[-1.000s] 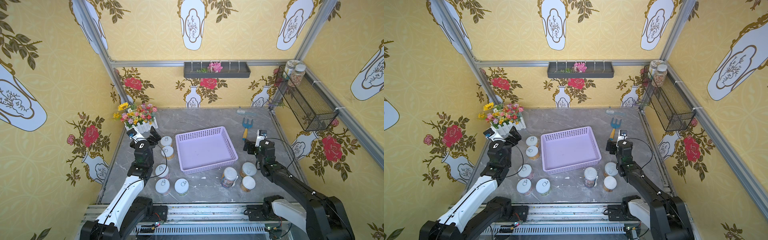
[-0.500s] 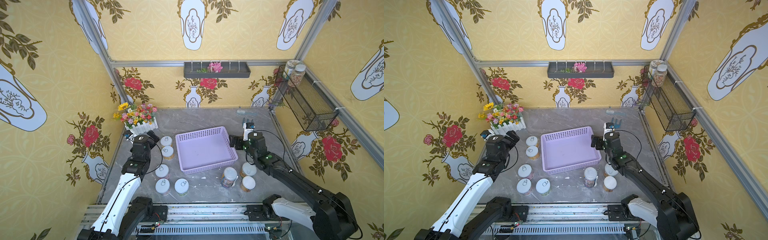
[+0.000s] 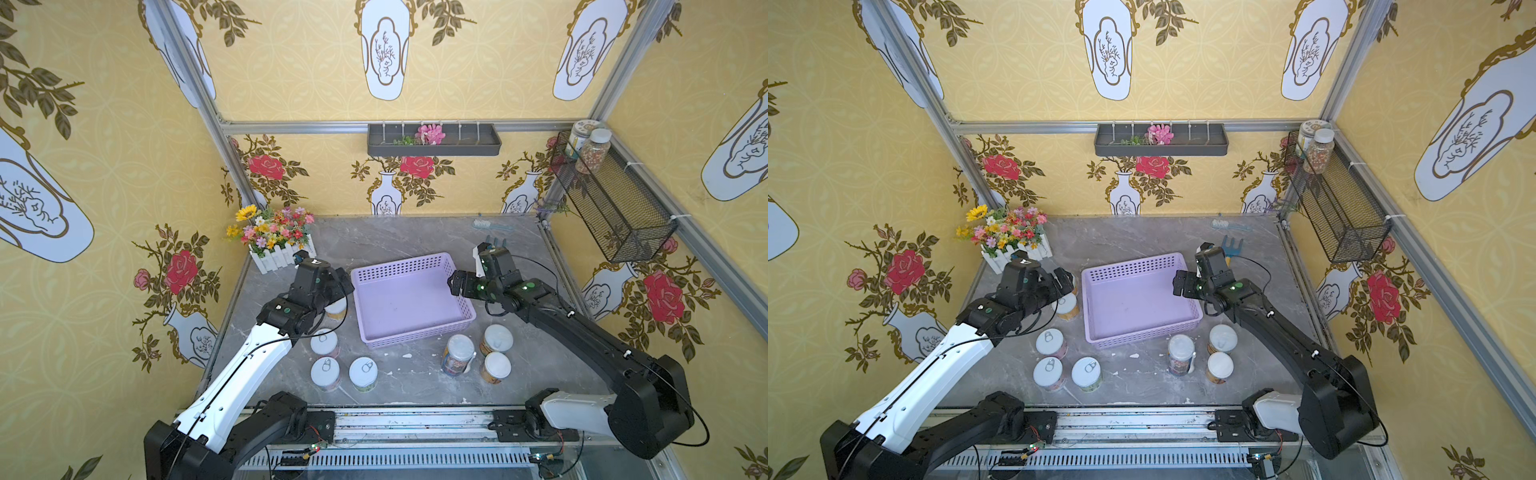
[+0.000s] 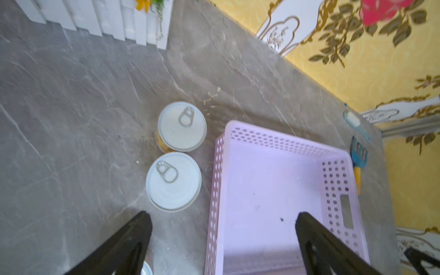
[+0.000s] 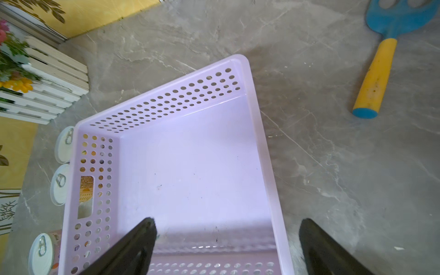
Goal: Put the canned food in the basket
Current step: Adjust the basket at the center of the board.
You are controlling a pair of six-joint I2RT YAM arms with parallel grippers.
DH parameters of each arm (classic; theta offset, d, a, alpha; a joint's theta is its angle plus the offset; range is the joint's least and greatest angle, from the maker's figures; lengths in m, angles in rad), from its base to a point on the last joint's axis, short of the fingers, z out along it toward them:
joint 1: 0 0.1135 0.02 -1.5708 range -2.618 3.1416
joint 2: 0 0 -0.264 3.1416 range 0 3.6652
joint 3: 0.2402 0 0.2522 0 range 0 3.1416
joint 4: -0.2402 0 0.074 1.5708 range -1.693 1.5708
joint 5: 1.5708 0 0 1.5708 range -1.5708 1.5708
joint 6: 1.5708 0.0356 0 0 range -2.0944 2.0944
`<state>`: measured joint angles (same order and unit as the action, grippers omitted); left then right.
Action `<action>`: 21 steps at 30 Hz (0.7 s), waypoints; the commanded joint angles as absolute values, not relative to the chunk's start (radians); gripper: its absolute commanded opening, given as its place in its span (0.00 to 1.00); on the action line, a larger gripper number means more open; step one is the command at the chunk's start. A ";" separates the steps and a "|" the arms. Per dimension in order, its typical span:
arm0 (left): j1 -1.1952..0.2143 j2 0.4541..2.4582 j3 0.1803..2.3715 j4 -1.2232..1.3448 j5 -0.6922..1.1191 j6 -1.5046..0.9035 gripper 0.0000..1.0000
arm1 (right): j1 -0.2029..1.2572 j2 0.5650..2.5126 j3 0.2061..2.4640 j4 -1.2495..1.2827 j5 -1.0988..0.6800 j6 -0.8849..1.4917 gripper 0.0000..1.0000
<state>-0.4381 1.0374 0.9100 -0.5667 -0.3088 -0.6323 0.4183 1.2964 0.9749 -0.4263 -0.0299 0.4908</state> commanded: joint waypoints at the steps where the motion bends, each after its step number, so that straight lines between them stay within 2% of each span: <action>1: -0.522 1.064 0.927 -0.696 -0.332 -0.668 1.00 | 0.417 1.331 1.034 -0.562 -0.005 0.478 0.97; 8: -0.557 1.101 0.901 -0.739 -0.227 -0.687 1.00 | 0.377 1.437 1.181 -0.705 -0.063 0.365 0.97; 13: -0.562 1.145 0.893 -0.705 -0.158 -0.656 1.00 | 0.267 1.500 1.205 -0.725 -0.181 0.352 0.97; 21: -0.572 1.269 0.902 -0.672 -0.164 -0.657 1.00 | 0.225 1.616 1.282 -0.772 -0.224 0.274 0.97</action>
<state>-0.5735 1.2392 0.9001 -0.6998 -0.1635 -0.6628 0.2276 1.5871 1.2598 -0.7403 -0.2031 0.3222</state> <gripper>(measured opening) 0.999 0.973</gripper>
